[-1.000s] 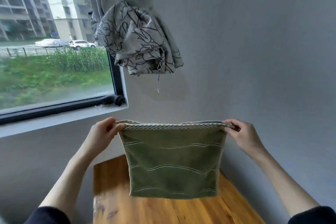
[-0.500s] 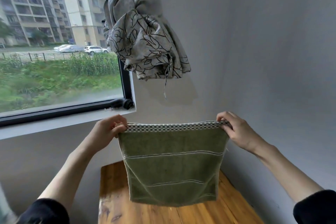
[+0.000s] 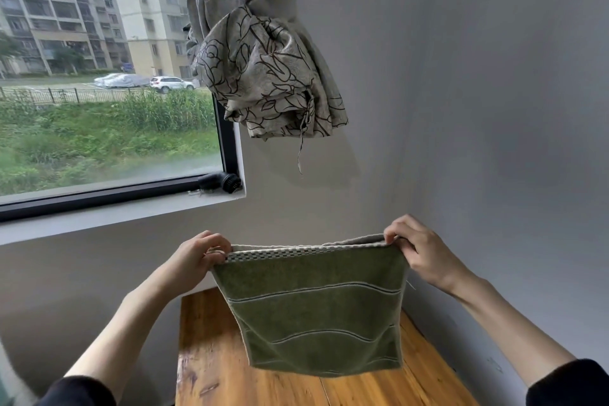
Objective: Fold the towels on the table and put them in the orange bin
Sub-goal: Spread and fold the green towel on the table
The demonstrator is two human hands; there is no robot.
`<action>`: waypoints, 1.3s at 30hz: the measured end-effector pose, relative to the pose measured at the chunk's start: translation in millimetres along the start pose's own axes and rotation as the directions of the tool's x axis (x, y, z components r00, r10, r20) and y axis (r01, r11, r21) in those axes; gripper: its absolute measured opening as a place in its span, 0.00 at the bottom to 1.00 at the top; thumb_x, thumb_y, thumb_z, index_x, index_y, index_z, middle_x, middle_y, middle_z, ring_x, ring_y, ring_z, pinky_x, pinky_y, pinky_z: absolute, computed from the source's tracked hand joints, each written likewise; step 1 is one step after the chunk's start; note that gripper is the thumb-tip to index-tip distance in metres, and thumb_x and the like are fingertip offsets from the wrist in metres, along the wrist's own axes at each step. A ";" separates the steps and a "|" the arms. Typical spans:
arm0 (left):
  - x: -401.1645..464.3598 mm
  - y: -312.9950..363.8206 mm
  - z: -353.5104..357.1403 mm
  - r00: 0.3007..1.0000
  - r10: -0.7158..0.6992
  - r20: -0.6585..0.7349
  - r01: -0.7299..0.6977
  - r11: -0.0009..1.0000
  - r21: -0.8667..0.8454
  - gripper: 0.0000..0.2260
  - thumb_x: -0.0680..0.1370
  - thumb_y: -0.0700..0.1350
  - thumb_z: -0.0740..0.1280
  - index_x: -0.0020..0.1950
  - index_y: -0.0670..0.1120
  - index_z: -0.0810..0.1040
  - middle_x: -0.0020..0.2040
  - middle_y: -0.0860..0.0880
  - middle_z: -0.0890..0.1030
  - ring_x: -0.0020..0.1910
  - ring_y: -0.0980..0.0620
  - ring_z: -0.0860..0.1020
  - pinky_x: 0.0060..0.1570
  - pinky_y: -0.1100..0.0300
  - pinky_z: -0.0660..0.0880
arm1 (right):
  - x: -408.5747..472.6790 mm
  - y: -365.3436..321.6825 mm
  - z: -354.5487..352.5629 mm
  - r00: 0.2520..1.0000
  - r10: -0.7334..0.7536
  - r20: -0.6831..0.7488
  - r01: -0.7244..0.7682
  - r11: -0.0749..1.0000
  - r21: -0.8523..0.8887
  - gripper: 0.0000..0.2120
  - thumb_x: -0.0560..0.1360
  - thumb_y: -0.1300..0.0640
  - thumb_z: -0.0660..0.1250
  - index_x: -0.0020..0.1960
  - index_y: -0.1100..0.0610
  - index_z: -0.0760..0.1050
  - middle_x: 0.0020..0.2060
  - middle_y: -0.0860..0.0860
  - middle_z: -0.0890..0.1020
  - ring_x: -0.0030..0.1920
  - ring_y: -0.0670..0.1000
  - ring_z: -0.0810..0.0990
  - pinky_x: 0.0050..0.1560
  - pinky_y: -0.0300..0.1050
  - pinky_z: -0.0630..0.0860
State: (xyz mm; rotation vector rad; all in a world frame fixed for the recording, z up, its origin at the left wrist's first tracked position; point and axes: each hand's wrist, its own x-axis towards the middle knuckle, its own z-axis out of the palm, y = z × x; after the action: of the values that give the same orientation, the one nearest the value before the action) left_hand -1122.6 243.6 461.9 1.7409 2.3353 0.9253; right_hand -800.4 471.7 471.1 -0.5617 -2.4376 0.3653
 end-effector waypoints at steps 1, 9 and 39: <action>0.8 -3.3 0.6 1.000 0.000 -0.009 0.000 0.999 0.035 0.08 0.77 0.35 0.64 0.49 0.45 0.80 0.48 0.47 0.76 0.45 0.48 0.75 0.44 0.64 0.69 | 0.3 -0.8 1.7 1.000 0.004 0.013 -0.004 1.000 0.020 0.13 0.75 0.71 0.60 0.45 0.55 0.77 0.44 0.47 0.74 0.44 0.48 0.76 0.45 0.36 0.73; 3.6 -8.8 -4.6 0.988 0.047 -0.145 -0.033 0.995 0.094 0.04 0.75 0.36 0.68 0.48 0.38 0.82 0.44 0.46 0.78 0.41 0.50 0.75 0.43 0.63 0.67 | 3.9 8.5 13.0 0.978 0.192 0.087 -0.195 0.980 0.029 0.08 0.77 0.66 0.62 0.49 0.59 0.79 0.45 0.48 0.77 0.48 0.48 0.76 0.44 0.23 0.67; -8.4 -27.7 -24.9 0.940 0.053 -0.336 -0.066 0.997 -0.028 0.09 0.74 0.31 0.66 0.48 0.43 0.80 0.44 0.49 0.79 0.42 0.48 0.78 0.44 0.63 0.74 | 32.2 10.1 23.9 0.844 0.491 0.216 -0.322 0.140 0.936 0.07 0.67 0.70 0.67 0.42 0.60 0.79 0.38 0.55 0.82 0.38 0.48 0.82 0.40 0.36 0.80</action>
State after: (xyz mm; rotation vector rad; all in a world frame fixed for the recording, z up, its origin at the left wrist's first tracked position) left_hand -1153.2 221.1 465.7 1.7663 2.4482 1.3660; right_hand -835.3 492.7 464.6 -0.6055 -1.3524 1.8352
